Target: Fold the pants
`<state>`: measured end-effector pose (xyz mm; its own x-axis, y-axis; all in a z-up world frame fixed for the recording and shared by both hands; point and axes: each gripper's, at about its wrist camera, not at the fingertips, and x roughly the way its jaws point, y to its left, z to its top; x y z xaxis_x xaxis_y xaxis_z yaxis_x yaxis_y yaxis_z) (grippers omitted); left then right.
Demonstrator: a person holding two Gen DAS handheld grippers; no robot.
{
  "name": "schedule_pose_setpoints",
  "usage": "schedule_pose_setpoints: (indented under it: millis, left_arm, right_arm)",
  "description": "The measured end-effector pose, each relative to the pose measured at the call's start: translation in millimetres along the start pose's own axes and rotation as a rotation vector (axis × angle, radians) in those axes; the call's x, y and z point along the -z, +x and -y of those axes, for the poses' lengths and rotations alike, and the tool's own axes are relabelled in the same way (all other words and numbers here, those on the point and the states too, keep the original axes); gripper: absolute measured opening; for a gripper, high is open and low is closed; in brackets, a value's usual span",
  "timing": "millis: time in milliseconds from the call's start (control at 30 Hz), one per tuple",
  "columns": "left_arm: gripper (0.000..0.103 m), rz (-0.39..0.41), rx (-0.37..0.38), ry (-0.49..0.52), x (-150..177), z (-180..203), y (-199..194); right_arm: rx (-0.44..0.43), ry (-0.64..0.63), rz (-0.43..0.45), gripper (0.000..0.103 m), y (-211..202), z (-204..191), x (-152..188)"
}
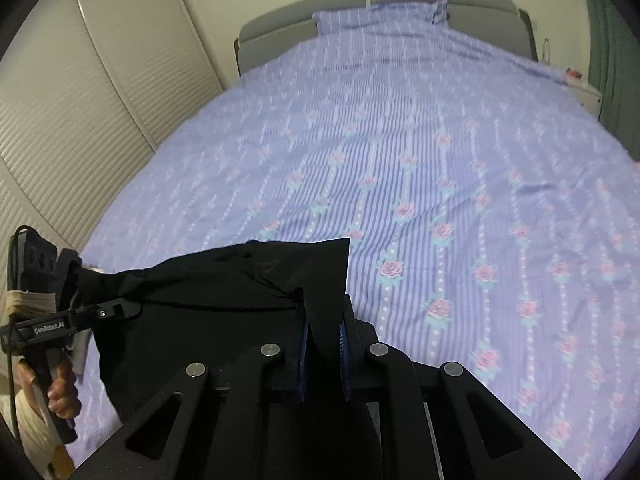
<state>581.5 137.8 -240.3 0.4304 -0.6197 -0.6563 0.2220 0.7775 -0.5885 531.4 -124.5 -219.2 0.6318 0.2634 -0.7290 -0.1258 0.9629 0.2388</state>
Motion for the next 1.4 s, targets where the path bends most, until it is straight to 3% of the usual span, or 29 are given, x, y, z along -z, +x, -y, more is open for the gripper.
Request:
schedule_pose_setpoints:
  millis: [433, 867, 1133, 1400]
  left_arm:
    - [0.023, 0.041, -0.024, 0.025, 34.3, 67.0, -84.0]
    - [0.023, 0.189, -0.078, 0.018, 71.2, 125.9, -210.9]
    - [0.023, 0.303, -0.123, -0.007, 85.6, 106.8, -313.4]
    - [0.023, 0.318, -0.119, -0.039, 85.9, 31.3, -406.2]
  right_arm:
    - [0.000, 0.004, 0.057, 0.013, -109.2, -27.9, 15.6]
    - [-0.054, -0.052, 0.131, 0.013, -219.8, -80.6, 22.0]
    - [-0.118, -0.148, 0.195, 0.013, -254.8, -164.7, 21.1]
    - [-0.143, -0.131, 0.219, 0.013, -244.9, -266.9, 33.8]
